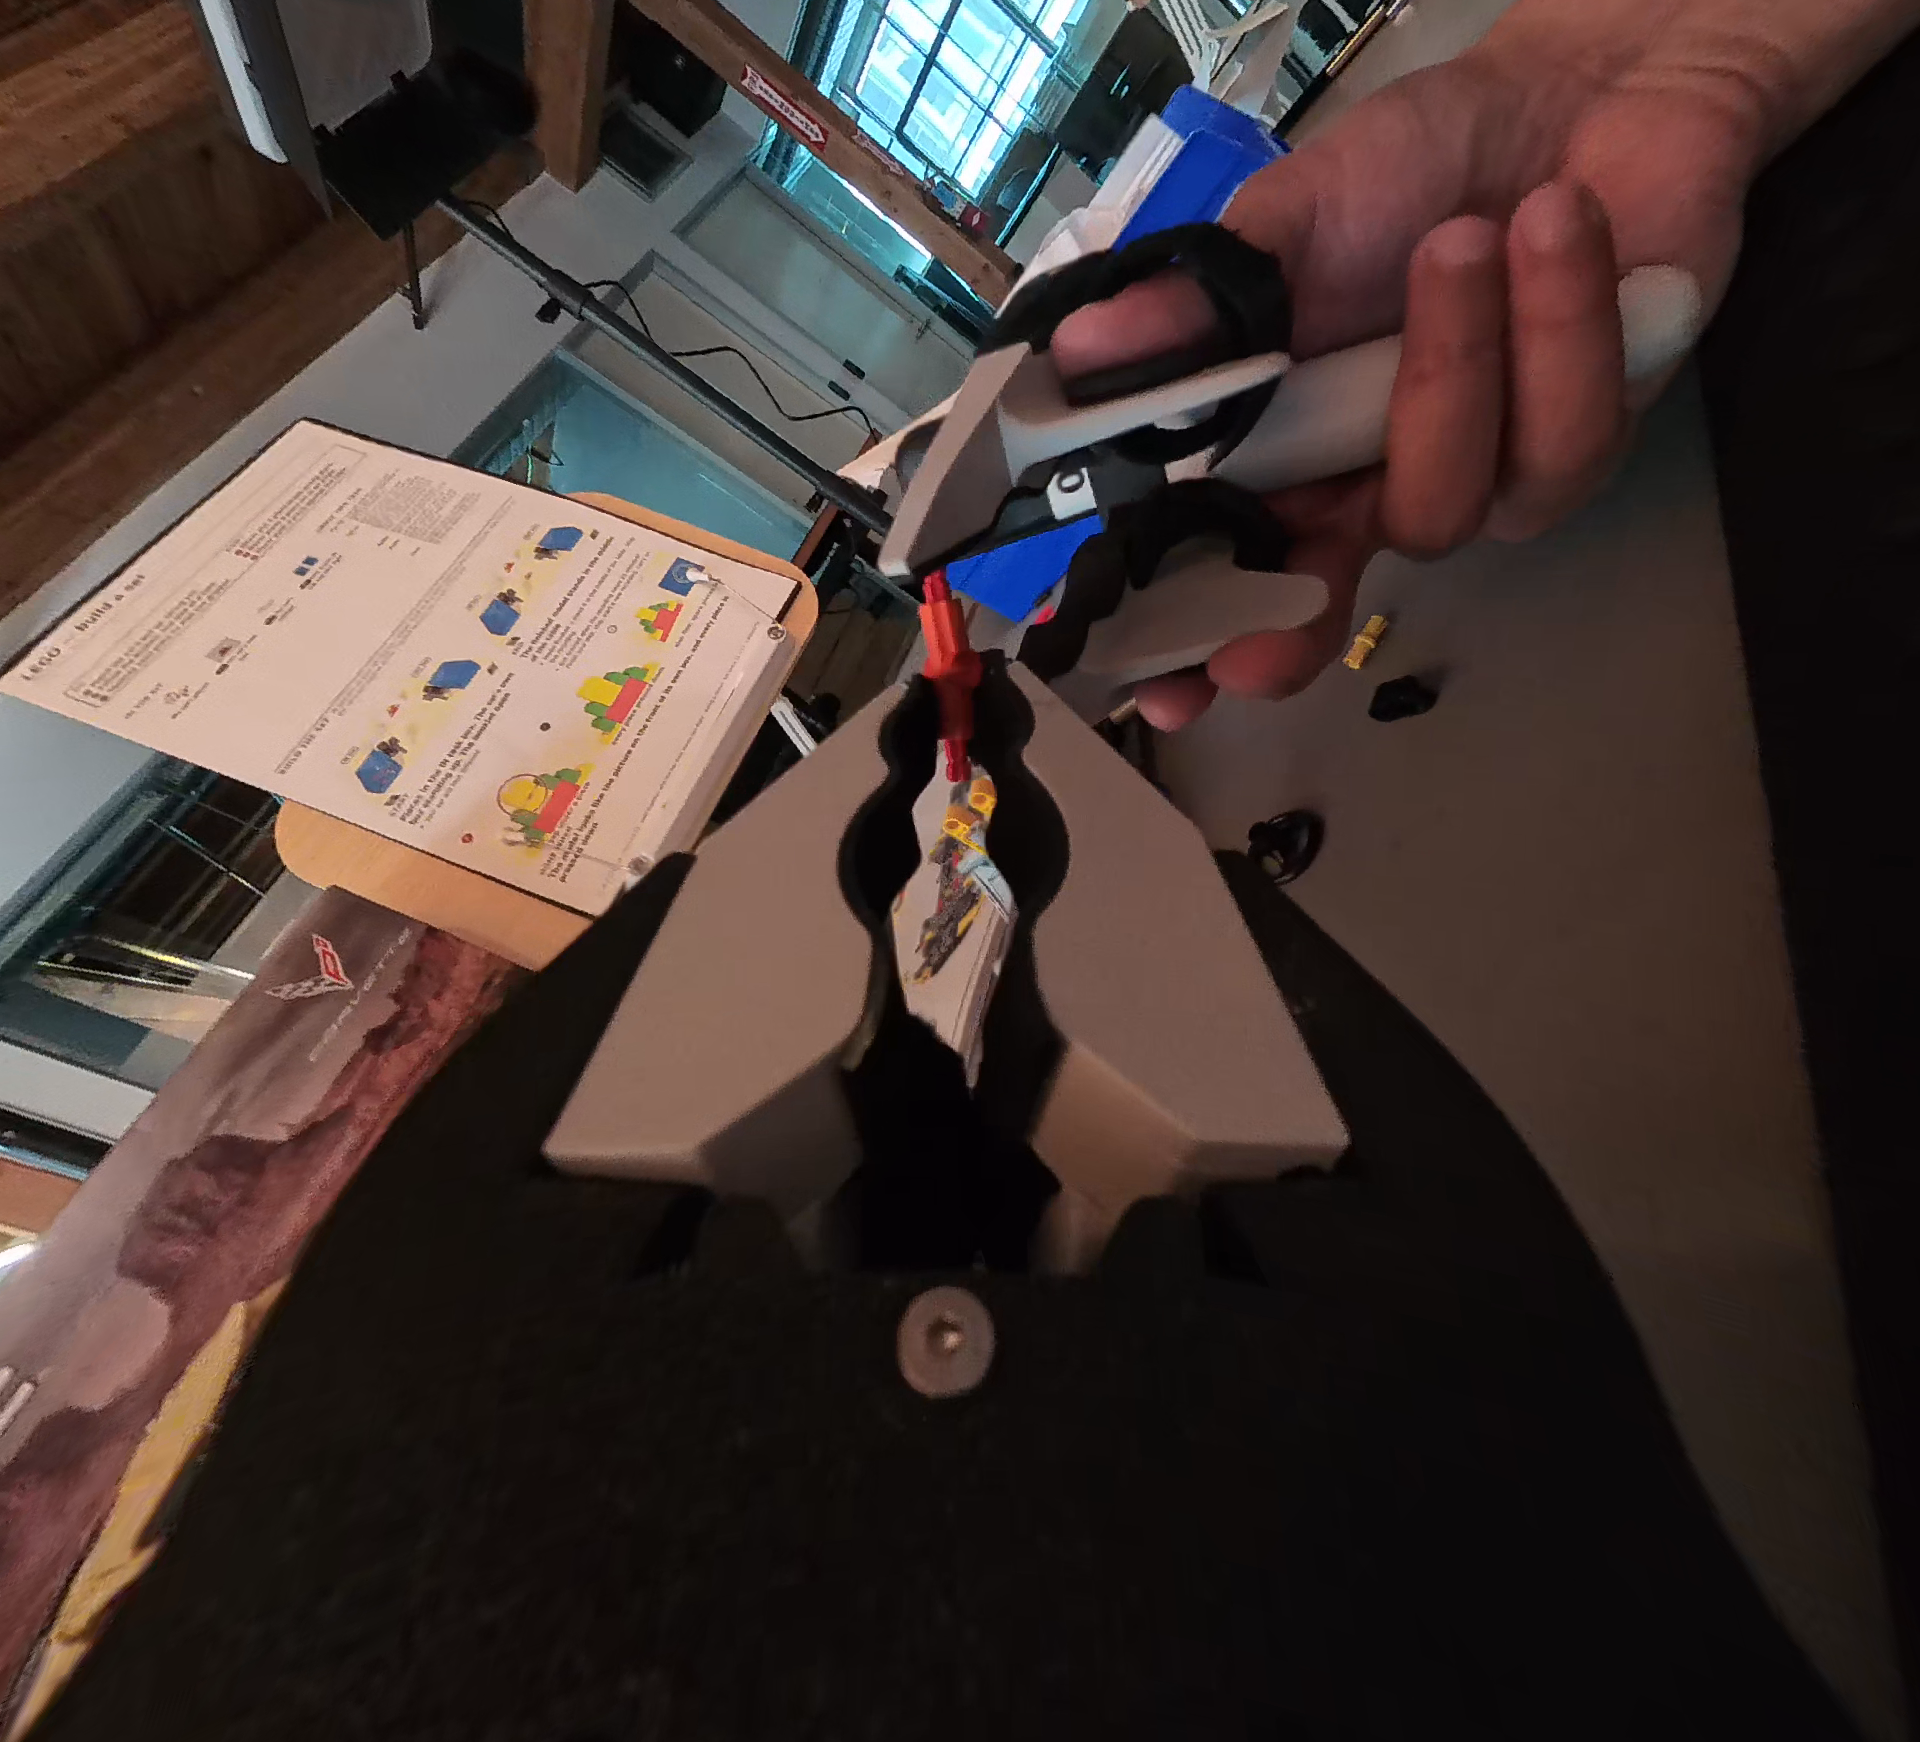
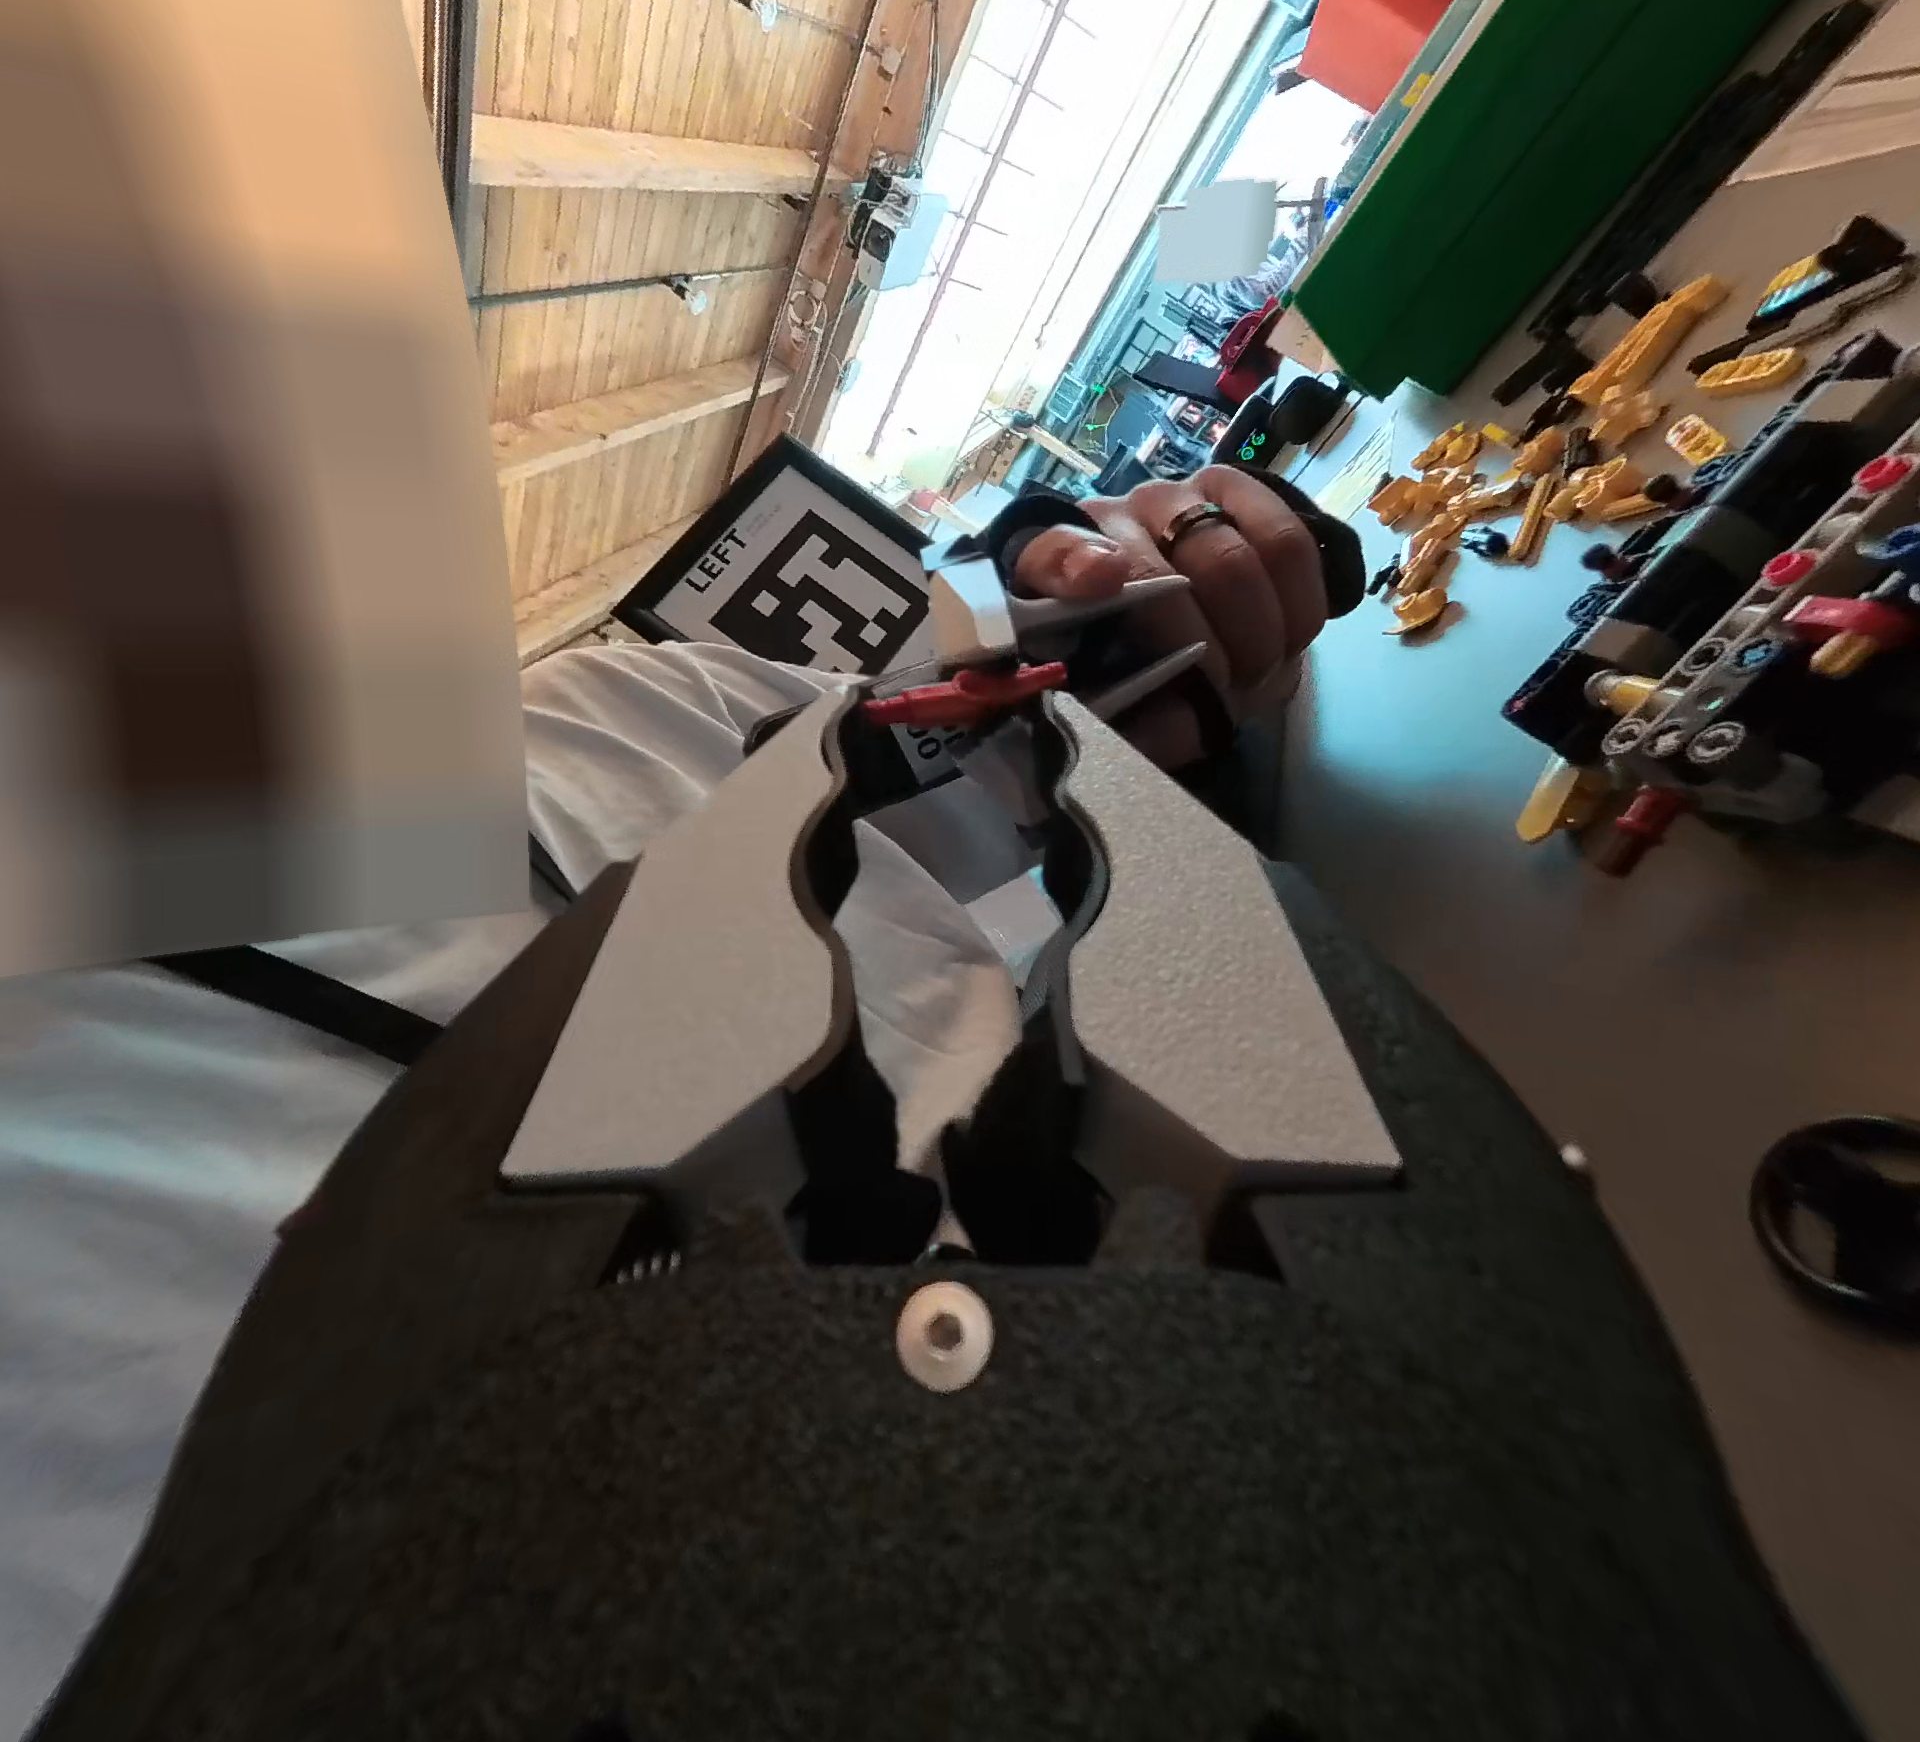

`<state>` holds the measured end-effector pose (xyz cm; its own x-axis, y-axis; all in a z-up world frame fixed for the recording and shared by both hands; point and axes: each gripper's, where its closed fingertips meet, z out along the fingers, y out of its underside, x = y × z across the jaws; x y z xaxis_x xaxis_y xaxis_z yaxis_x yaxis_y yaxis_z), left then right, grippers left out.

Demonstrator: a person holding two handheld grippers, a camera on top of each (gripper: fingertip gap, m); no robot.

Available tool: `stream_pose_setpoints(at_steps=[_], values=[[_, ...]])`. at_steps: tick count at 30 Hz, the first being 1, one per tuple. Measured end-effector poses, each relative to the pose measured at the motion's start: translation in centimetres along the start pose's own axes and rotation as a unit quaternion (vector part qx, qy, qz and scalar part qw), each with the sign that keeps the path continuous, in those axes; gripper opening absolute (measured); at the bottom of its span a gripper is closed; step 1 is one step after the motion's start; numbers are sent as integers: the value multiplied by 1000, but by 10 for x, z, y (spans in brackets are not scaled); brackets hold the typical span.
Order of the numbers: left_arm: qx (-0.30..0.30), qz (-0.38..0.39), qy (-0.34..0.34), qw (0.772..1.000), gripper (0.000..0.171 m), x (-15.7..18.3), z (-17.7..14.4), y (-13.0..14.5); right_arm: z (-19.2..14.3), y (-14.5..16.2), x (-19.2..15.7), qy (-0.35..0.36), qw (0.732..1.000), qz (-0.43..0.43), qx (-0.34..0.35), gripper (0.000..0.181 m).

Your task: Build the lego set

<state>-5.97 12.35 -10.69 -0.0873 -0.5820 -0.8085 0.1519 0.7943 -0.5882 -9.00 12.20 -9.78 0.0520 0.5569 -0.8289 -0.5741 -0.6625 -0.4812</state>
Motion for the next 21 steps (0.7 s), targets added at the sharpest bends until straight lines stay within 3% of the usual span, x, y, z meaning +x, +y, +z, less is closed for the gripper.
stream_pose_setpoints(at_steps=[2,5,7,10,21], values=[[-12,-29,7,999,4,-1,2,5,-1,-4,3,13,1000,-3,5,31],[-51,-116,34,991,4,-2,5,24,-9,-17,11,79,994,-65,23,50],[-78,-198,73,974,4,4,8,35,-19,-28,15,149,977,-147,41,40],[-100,-273,134,947,4,20,8,41,-30,-26,34,266,930,-254,11,28],[-111,-259,164,945,5,35,6,37,-27,-5,49,279,934,-218,-50,7]])
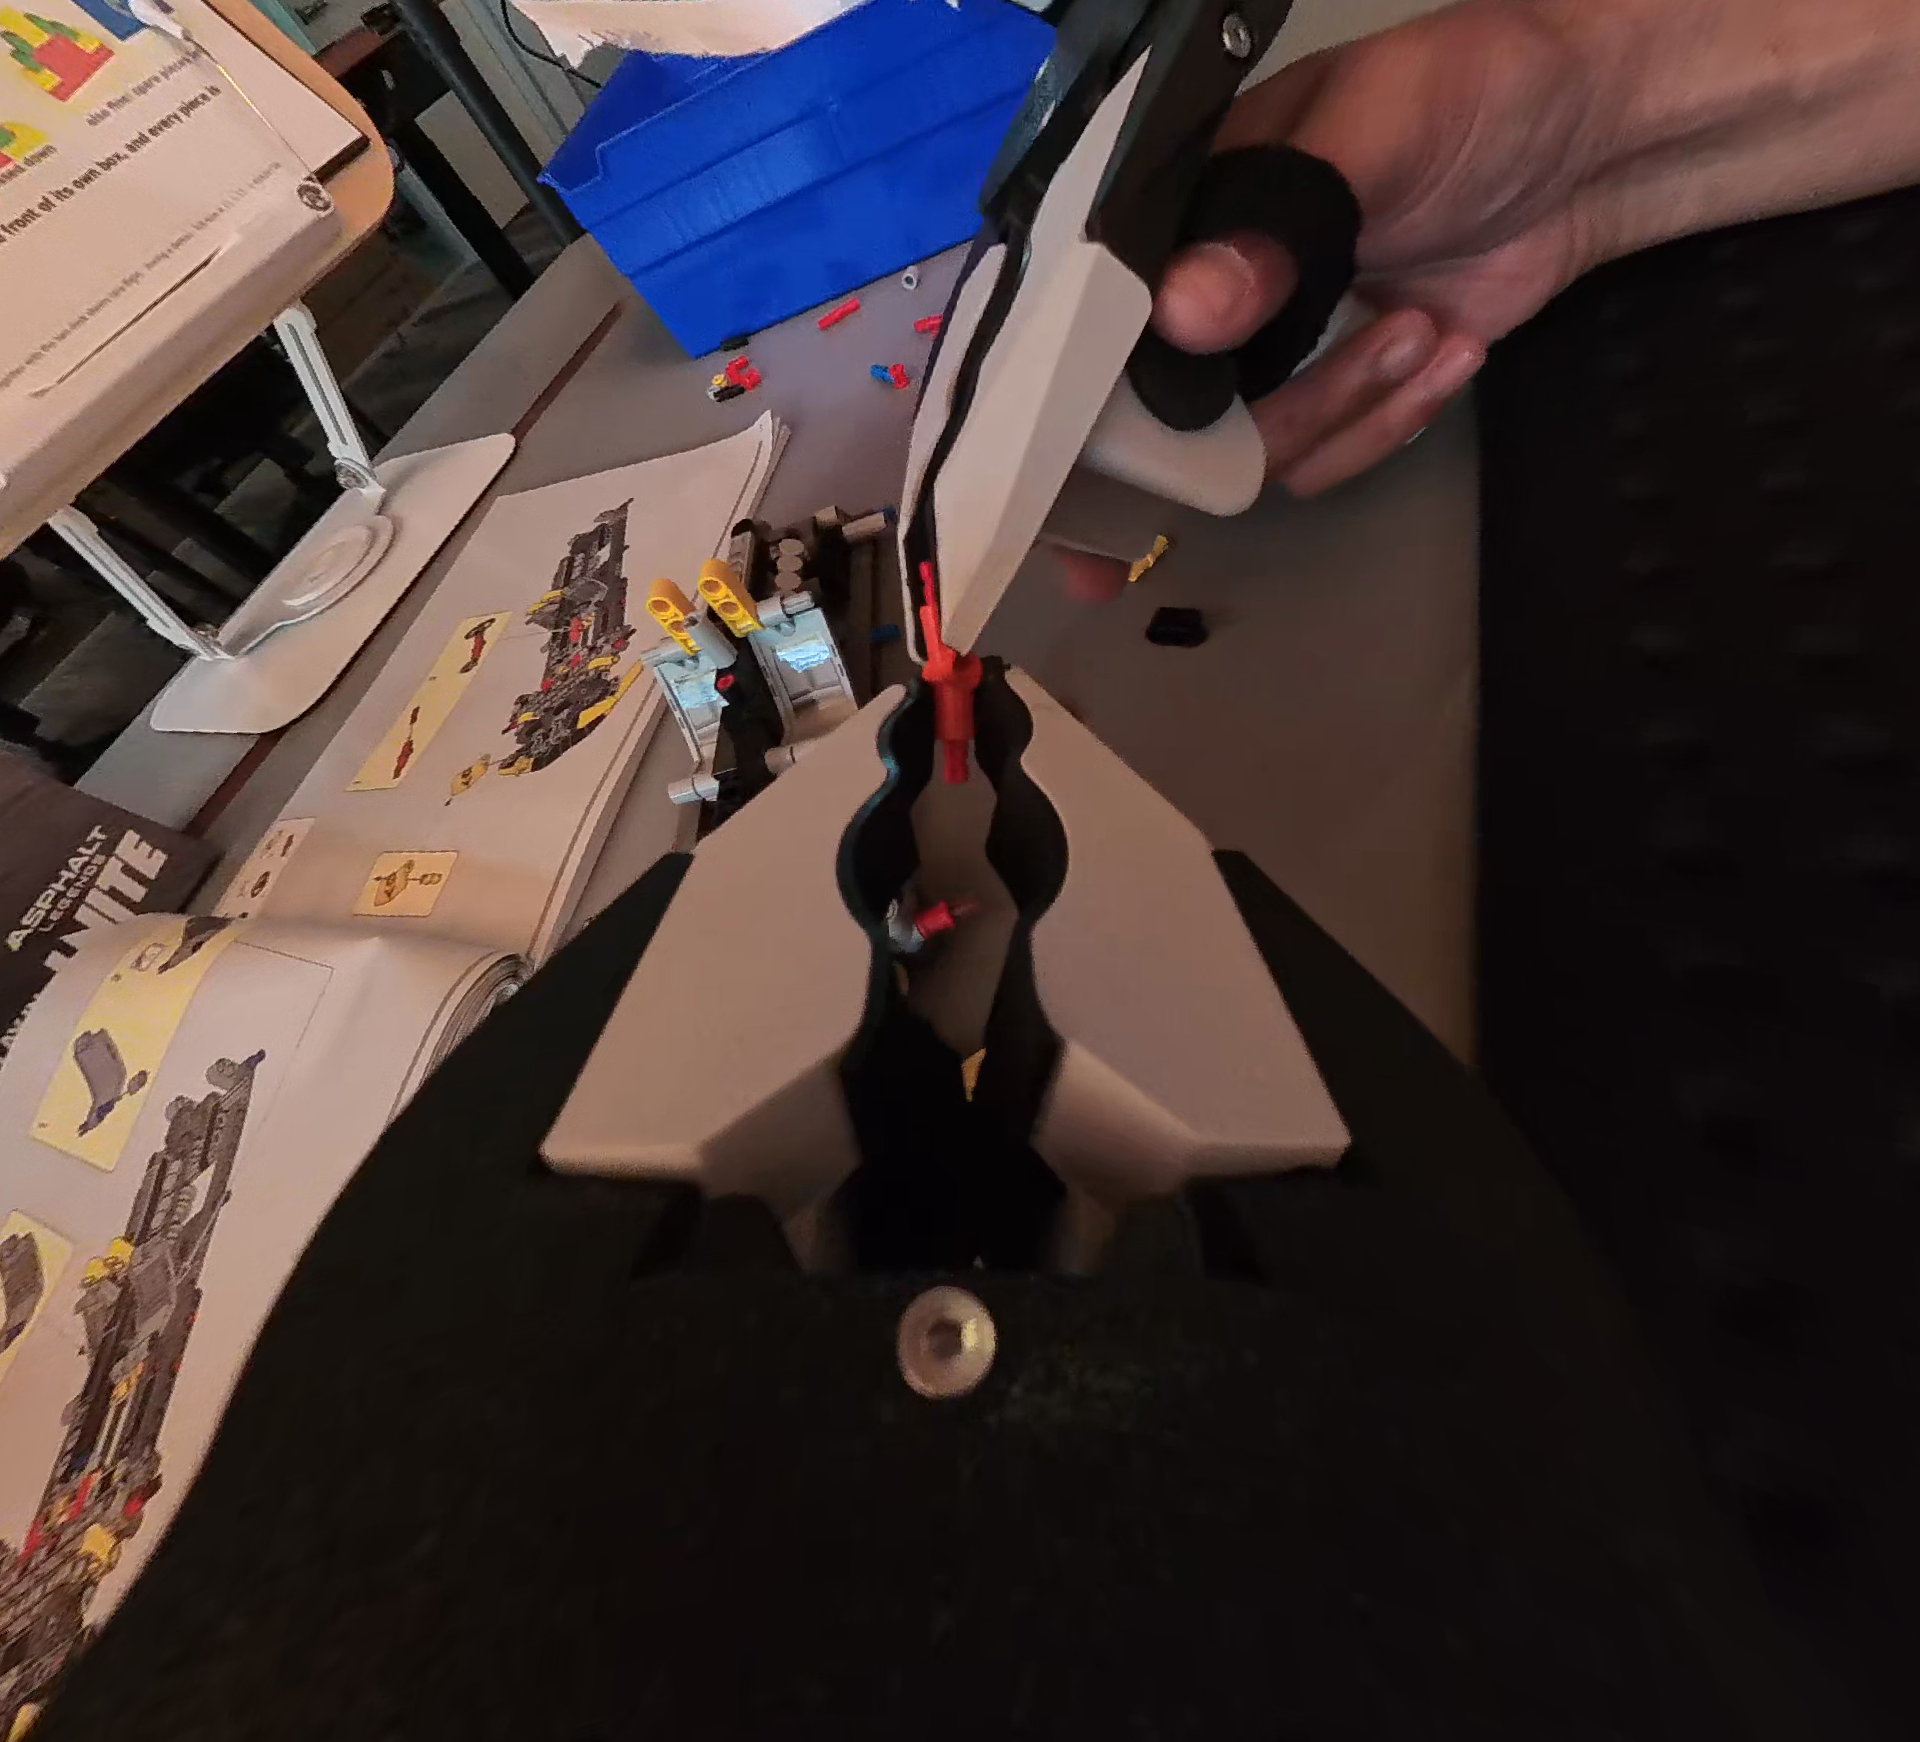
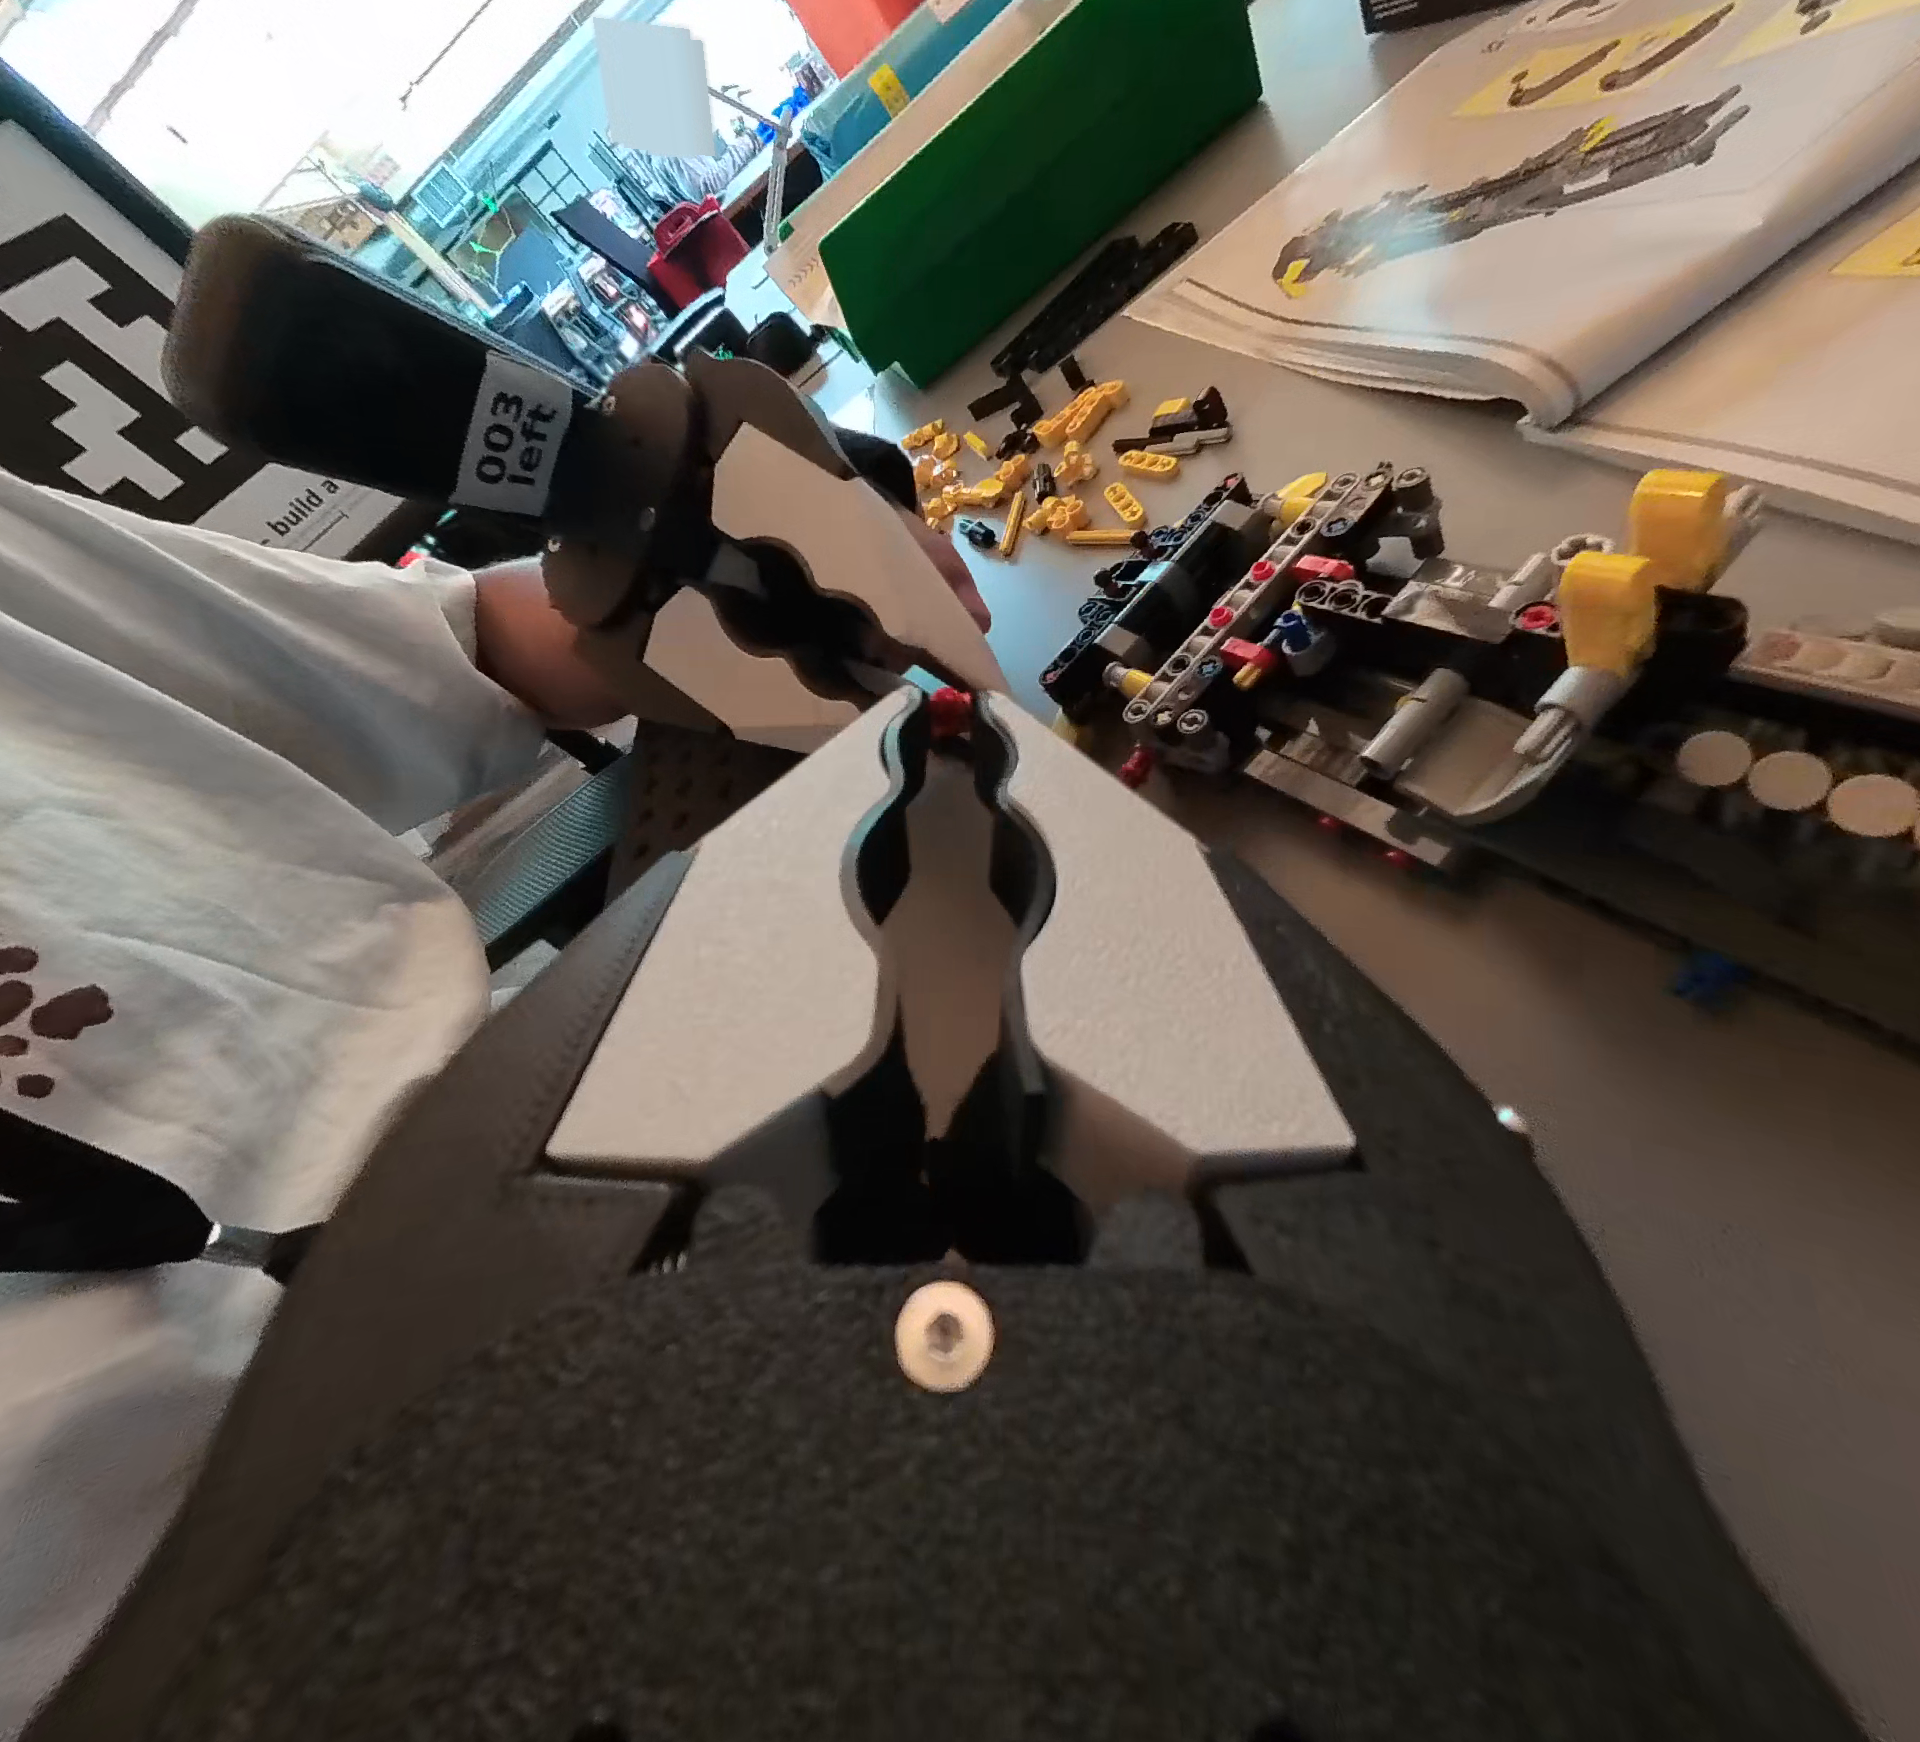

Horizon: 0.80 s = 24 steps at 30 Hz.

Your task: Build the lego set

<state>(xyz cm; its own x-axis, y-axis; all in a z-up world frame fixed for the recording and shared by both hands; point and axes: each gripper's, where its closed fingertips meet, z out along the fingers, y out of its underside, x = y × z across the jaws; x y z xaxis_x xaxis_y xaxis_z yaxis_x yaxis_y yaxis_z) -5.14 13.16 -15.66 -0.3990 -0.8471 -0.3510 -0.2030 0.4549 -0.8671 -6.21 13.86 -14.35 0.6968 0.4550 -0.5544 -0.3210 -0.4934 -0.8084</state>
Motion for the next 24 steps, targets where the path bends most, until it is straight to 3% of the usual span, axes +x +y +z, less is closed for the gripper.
stream_pose_setpoints(at_steps=[3,10,19,24], values=[[12,22,-19,1000,5,-4,-2,-4,-2,-4,0,-20,999,35,11,6],[57,104,-56,991,0,-4,-12,-19,-14,-15,-17,-151,974,165,42,6],[80,151,-72,983,0,-1,-17,-27,-16,-16,-24,-182,966,178,39,5],[78,134,-74,985,4,-6,-18,-25,-17,-17,-20,-174,967,180,45,5]])
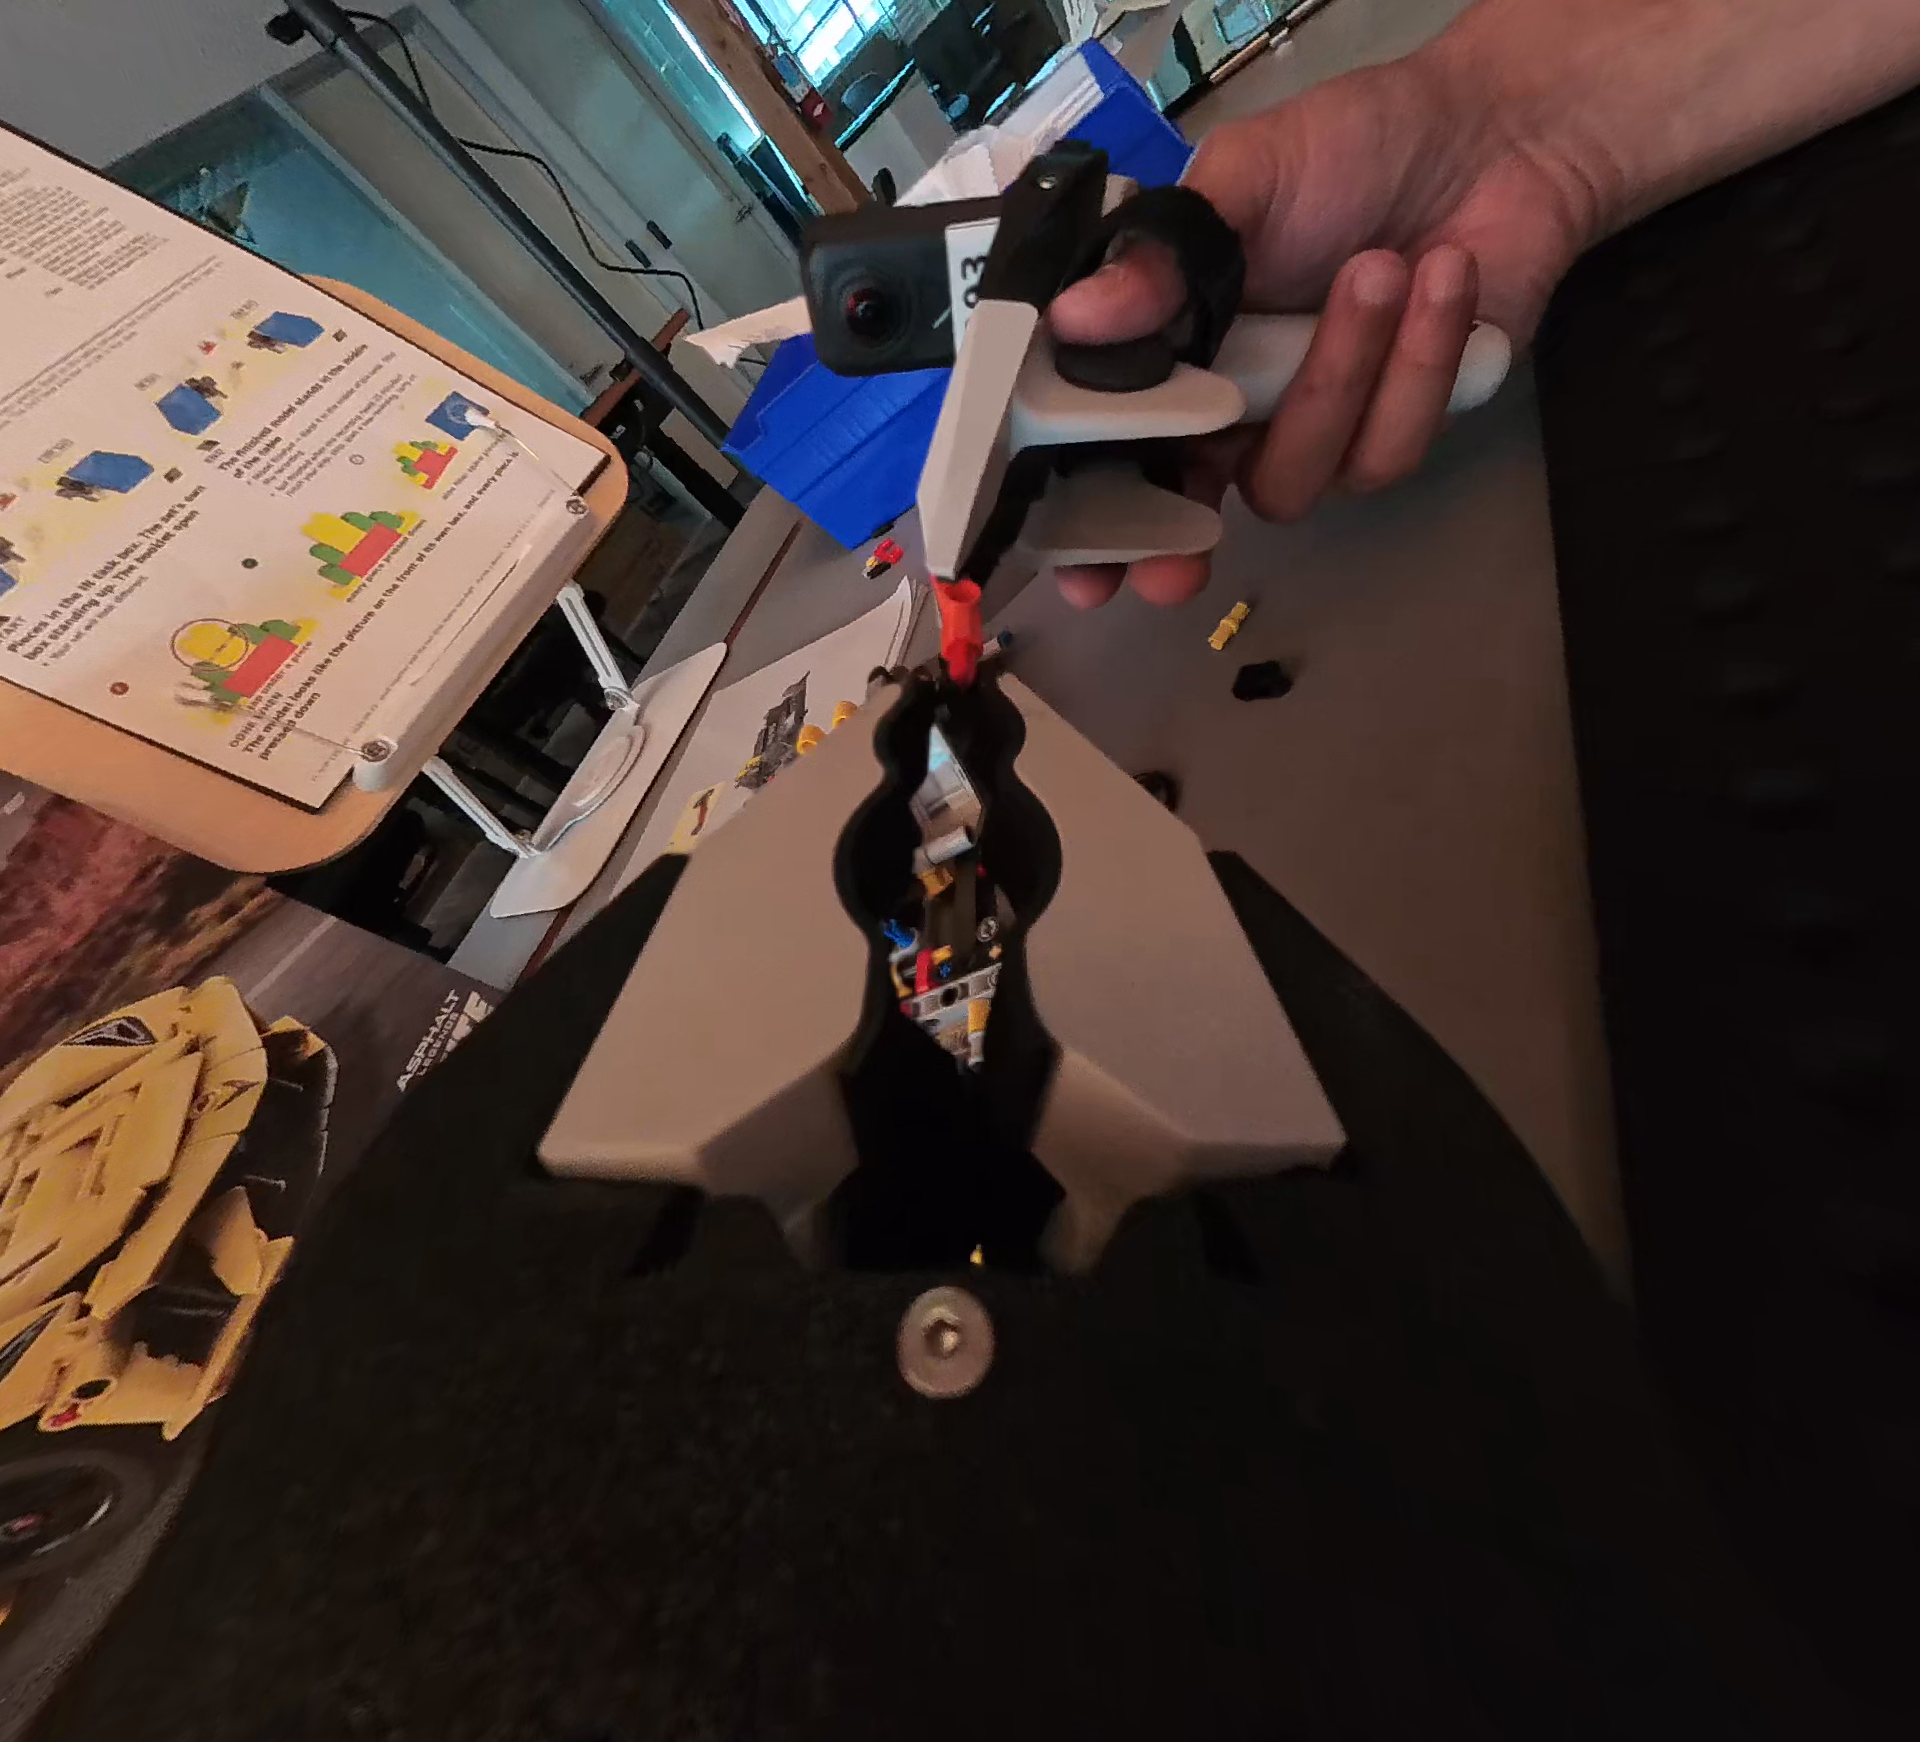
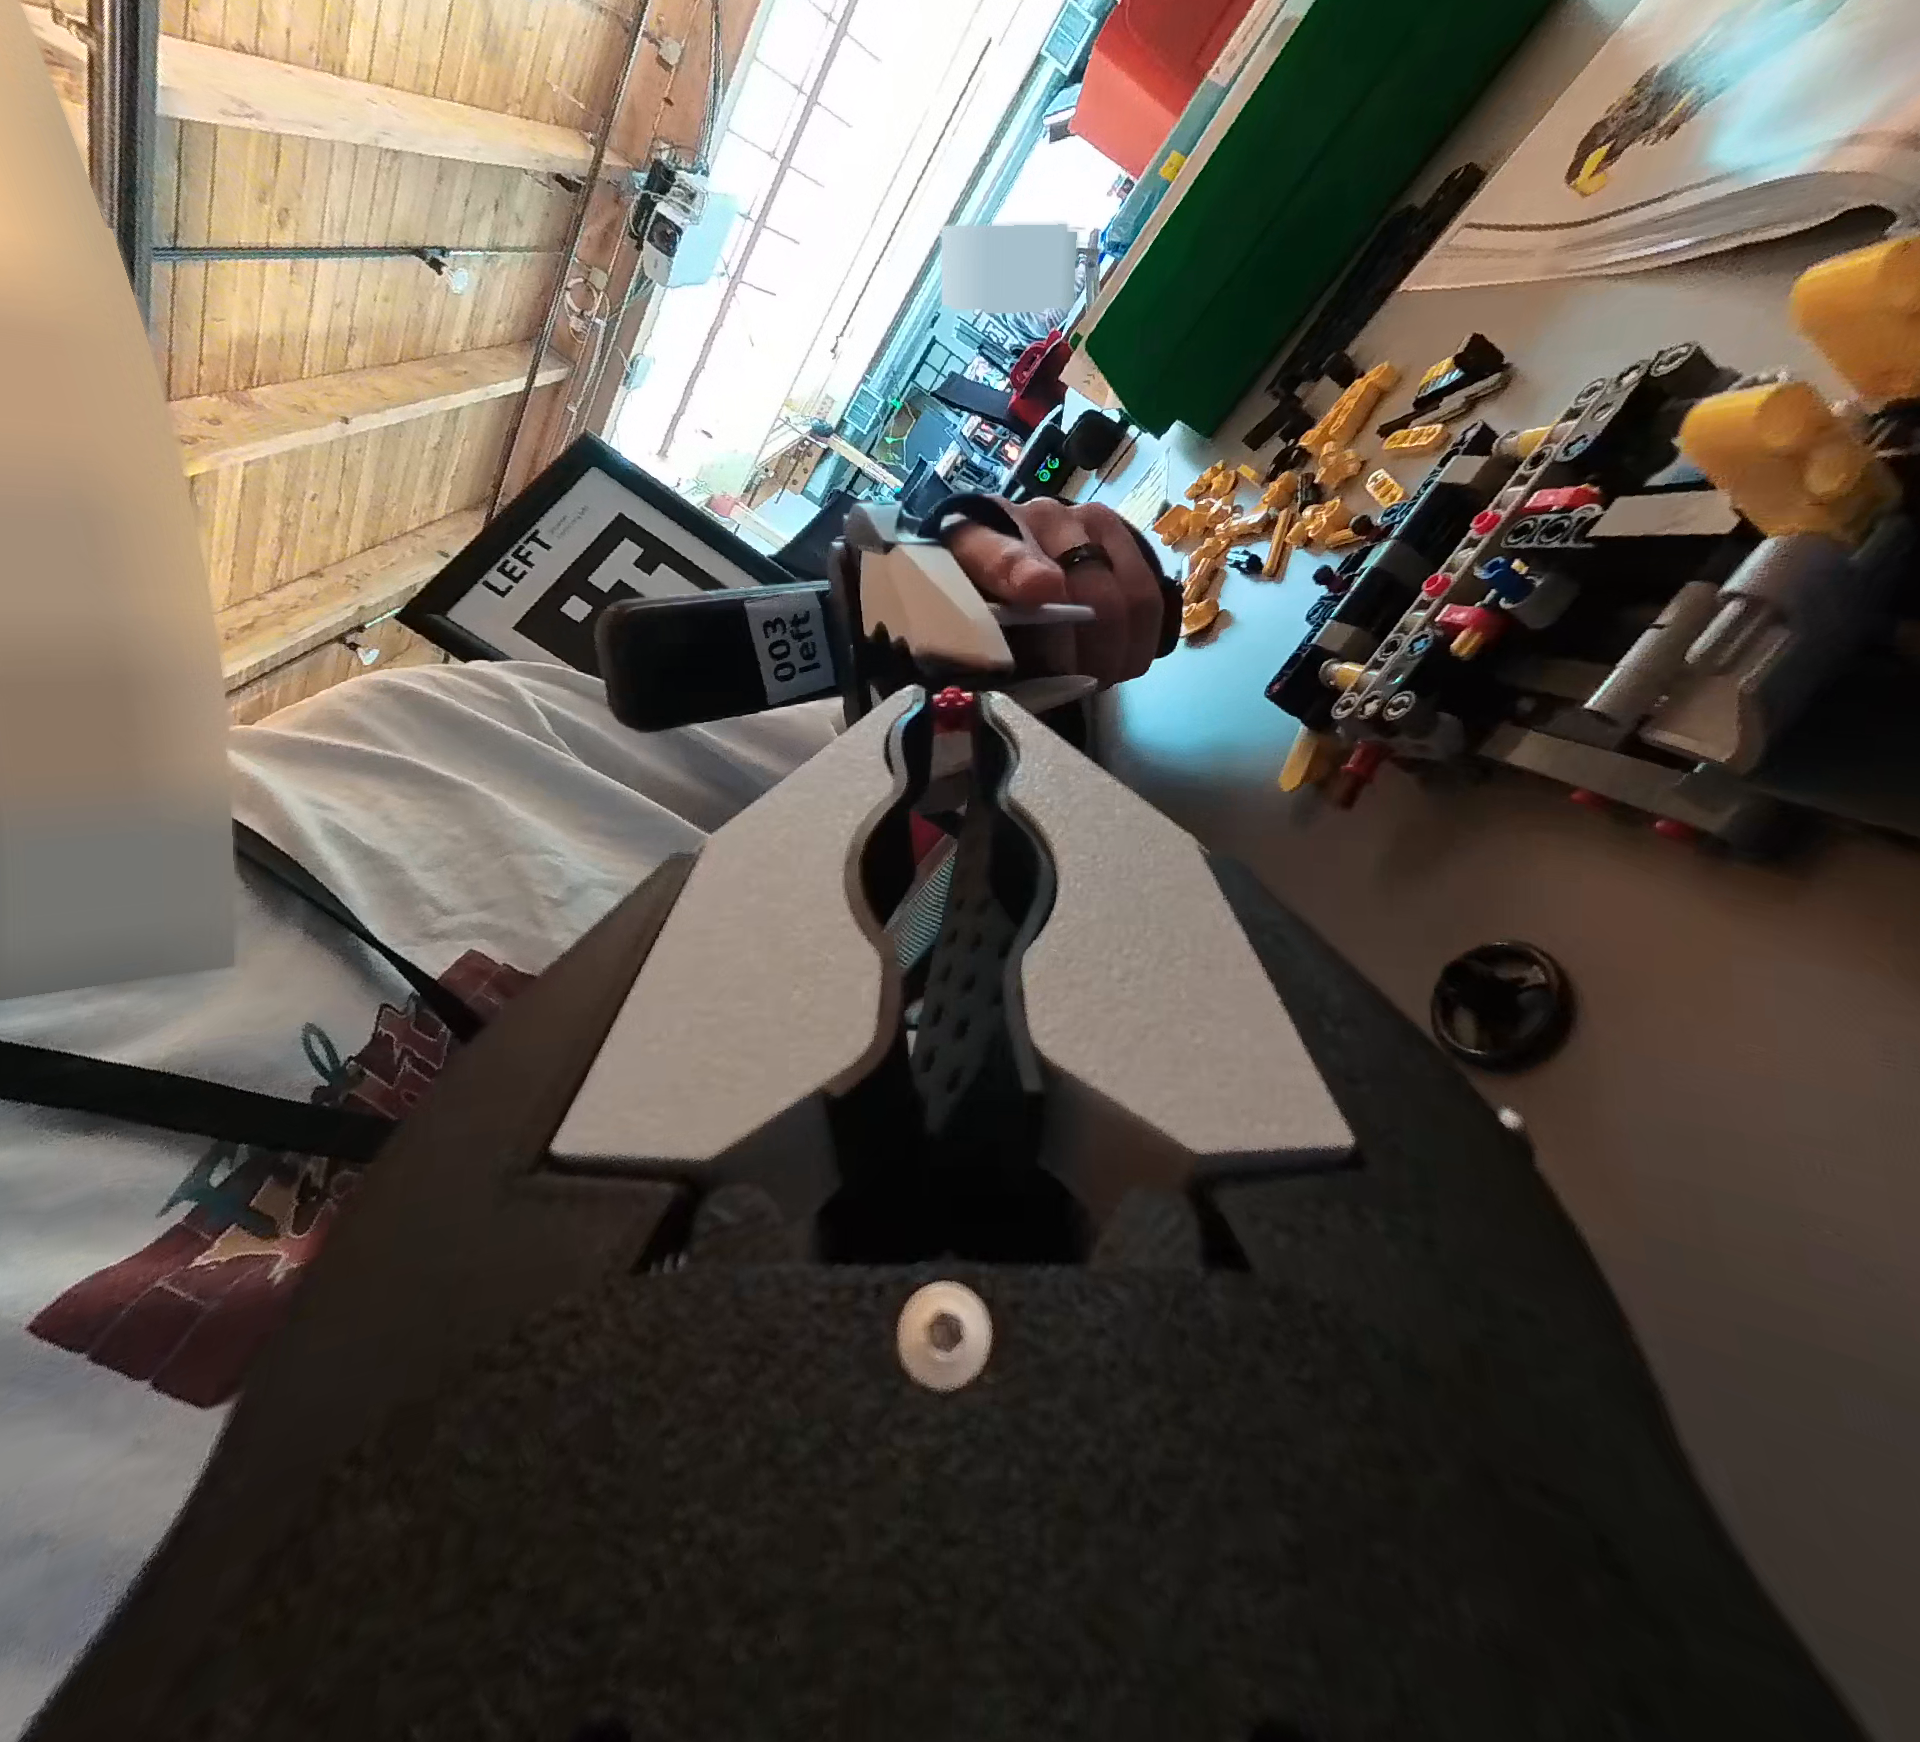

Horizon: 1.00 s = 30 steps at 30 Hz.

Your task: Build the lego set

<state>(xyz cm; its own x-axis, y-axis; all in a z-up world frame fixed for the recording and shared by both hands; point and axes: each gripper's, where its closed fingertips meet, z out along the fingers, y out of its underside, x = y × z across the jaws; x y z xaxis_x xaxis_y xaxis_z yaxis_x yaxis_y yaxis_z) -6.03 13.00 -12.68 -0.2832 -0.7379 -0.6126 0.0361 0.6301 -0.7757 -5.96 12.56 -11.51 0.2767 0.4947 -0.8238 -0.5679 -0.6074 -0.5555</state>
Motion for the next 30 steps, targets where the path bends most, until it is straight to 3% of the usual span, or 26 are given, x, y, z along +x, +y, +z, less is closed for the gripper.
stream_pose_setpoints(at_steps=[4,10,16,19,21,24,30], values=[[10,-14,-1,1000,11,-3,-2,-3,-1,0,0,-5,1000,9,4,5],[25,-18,8,1000,2,-1,-3,-8,0,-2,-4,-21,1000,15,6,5],[26,-23,26,999,8,6,-3,-8,1,-1,-4,-21,1000,17,3,5],[19,-99,51,994,15,6,-1,-7,3,3,-2,-12,1000,8,-6,6],[28,-202,89,975,22,6,0,-12,5,3,-4,-8,1000,-12,-10,7],[50,-334,154,929,22,7,-2,-24,6,-1,-11,-7,998,-61,5,6],[84,-475,204,852,7,-1,-3,-32,9,-5,-21,5,985,-170,31,6]])
